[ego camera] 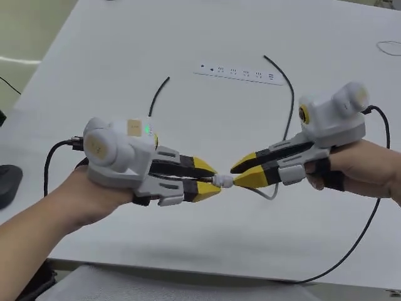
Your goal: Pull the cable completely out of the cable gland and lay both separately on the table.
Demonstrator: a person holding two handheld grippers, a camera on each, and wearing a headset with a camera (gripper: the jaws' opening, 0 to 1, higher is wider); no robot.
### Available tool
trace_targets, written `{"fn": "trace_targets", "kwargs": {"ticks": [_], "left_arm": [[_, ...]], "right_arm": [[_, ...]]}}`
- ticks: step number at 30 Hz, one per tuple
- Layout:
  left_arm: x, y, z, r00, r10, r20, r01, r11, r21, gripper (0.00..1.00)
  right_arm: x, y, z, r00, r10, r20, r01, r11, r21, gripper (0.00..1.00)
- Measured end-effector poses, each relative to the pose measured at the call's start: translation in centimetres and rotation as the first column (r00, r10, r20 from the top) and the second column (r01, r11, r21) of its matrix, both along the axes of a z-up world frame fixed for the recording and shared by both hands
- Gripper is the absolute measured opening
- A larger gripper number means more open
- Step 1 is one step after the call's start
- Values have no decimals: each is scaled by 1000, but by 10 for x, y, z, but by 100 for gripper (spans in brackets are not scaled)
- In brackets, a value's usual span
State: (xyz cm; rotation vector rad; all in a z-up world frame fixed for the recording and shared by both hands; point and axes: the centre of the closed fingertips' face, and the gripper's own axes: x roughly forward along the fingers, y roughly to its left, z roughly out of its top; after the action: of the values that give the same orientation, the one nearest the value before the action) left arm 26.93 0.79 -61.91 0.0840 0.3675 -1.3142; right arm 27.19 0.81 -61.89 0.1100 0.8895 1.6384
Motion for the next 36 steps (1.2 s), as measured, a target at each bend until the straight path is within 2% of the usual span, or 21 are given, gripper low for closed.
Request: {"fn": "trace_targets", "kwargs": {"ticks": [3, 9, 18, 20, 22, 26, 27, 28, 29, 31, 32, 33, 36], "left_arm": [[-1, 0, -2, 1000, -5, 1, 5, 1000, 14, 15], [0, 0, -5, 1000, -7, -9, 7, 1000, 18, 15], [-1, -2, -5, 1000, -24, -5, 24, 1000, 19, 15], [-3, -3, -6, 999, -29, -21, 30, 999, 22, 15], [-4, -4, -8, 999, -35, -19, 35, 999, 31, 15], [-3, -3, -9, 1000, -24, -15, 24, 999, 32, 15], [-2, -3, -9, 1000, -20, -17, 21, 999, 30, 15], [-1, -3, -9, 999, -13, -29, 14, 1000, 27, 15], [0, -3, -10, 999, -8, -42, 9, 1000, 23, 15], [1, -2, -12, 998, 2, -63, -1, 1000, 13, 15], [1, -2, -12, 997, 4, -71, -3, 1000, 10, 15], [1, -2, -13, 996, 7, -92, -6, 1000, 4, 15], [0, -2, -13, 995, 6, -104, -6, 1000, -1, 15]], "right_arm": [[-7, 3, 0, 999, 34, -9, -34, 999, 2, 16], [-9, 6, 0, 999, 42, -34, -41, 999, 21, 9], [-12, 4, -3, 997, 55, -45, -55, 998, -1, 9], [-16, 5, -5, 997, 70, -45, -70, 997, -10, 9], [-17, 5, -7, 996, 79, -32, -79, 997, -21, 9], [-14, 4, -8, 996, 80, 40, -79, 996, -31, 8], [-12, 4, -8, 994, 86, 72, -84, 996, -36, 8], [-11, 4, -9, 987, 98, 125, -93, 995, -48, 8], [-11, 4, -10, 982, 105, 156, -97, 994, -59, 7], [-10, 5, -11, 964, 115, 238, -97, 991, -87, 7], [-11, 5, -12, 947, 131, 294, -105, 989, -102, 7], [-11, 5, -12, 936, 139, 323, -107, 987, -117, 7], [-12, 4, -14, 881, 169, 442, -109, 981, -158, 7]]}}
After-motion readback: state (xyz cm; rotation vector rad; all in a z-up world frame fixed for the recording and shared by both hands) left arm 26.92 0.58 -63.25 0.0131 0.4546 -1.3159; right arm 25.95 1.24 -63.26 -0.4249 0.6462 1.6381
